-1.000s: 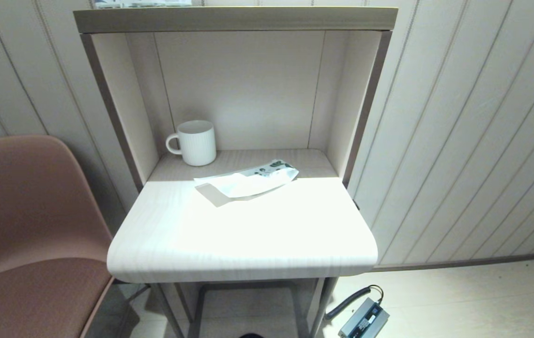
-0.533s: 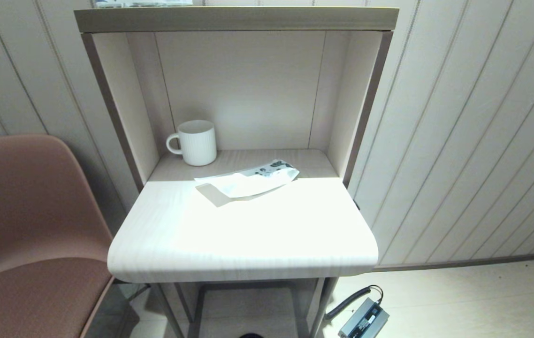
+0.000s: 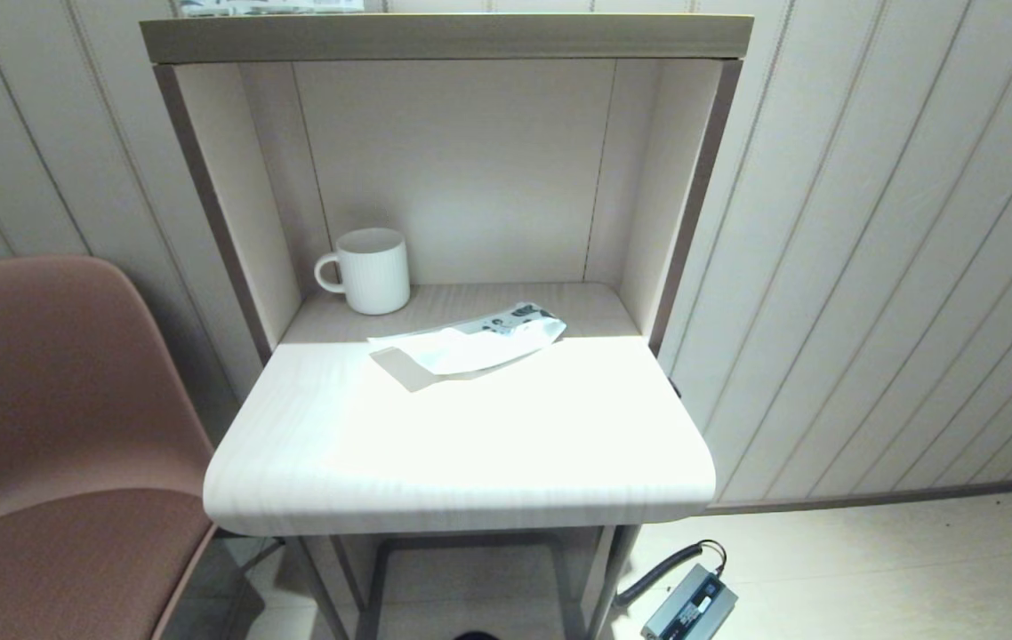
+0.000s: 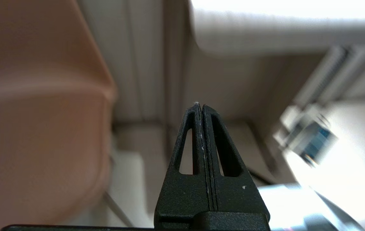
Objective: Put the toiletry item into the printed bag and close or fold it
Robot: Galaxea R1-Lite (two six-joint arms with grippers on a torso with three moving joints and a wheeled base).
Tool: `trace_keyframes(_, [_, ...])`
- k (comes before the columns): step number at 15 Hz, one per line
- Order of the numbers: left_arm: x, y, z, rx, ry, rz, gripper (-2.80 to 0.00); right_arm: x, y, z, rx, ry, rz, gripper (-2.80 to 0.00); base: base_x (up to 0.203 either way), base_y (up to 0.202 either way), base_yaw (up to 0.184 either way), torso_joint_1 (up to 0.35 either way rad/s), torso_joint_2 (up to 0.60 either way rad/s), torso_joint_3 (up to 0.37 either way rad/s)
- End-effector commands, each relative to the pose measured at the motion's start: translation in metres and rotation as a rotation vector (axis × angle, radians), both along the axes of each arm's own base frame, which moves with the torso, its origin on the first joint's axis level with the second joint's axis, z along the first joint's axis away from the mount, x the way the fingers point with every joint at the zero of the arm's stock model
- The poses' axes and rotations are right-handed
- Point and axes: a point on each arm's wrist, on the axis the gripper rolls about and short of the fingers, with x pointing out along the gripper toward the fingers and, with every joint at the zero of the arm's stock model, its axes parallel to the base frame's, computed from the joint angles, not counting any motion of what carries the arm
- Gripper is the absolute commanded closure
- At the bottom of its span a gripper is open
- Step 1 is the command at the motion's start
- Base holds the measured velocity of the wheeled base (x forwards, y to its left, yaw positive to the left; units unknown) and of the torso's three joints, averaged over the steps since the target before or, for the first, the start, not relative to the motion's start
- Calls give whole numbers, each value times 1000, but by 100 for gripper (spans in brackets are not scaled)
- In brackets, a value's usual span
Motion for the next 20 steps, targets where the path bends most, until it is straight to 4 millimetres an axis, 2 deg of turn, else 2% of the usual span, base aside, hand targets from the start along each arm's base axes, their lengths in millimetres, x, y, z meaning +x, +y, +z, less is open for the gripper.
trace_keyframes(1, [9,0,-4,102,-130,12,0,11,-1,-27,-54,-95,-67,0,0,0,0,0,0,0])
trace_keyframes(3, [9,-1,-4,176,-150,-29,0,36,-2,-51,-97,-168,-107,0,0,0,0,0,0,0])
trace_keyframes(5, [9,-1,-5,187,-154,-60,0,47,-3,-56,-72,-313,-156,0,0,0,0,0,0,0])
trace_keyframes(7, [8,-3,-5,171,-158,-147,0,48,-3,-64,-45,-259,-160,0,0,0,0,0,0,0])
trace_keyframes(10, [8,-3,-5,122,-144,-152,0,48,-3,-65,-25,-250,-164,0,0,0,0,0,0,0])
trace_keyframes(14, [9,-3,-4,219,-194,-127,0,48,-4,-64,6,-258,-176,0,0,0,0,0,0,0])
trace_keyframes(16, [9,-2,-4,173,-179,-116,0,48,-4,-64,1,-259,-175,0,0,0,0,0,0,0])
trace_keyframes(18, [11,2,-7,151,-149,74,0,48,-4,-64,10,-258,-177,0,0,0,0,0,0,0])
trace_keyframes(19, [14,3,-15,152,-123,148,0,48,-4,-64,7,-258,-176,0,0,0,0,0,0,0])
trace_keyframes(20, [15,3,-17,153,-129,149,0,48,-4,-64,4,-258,-176,0,0,0,0,0,0,0])
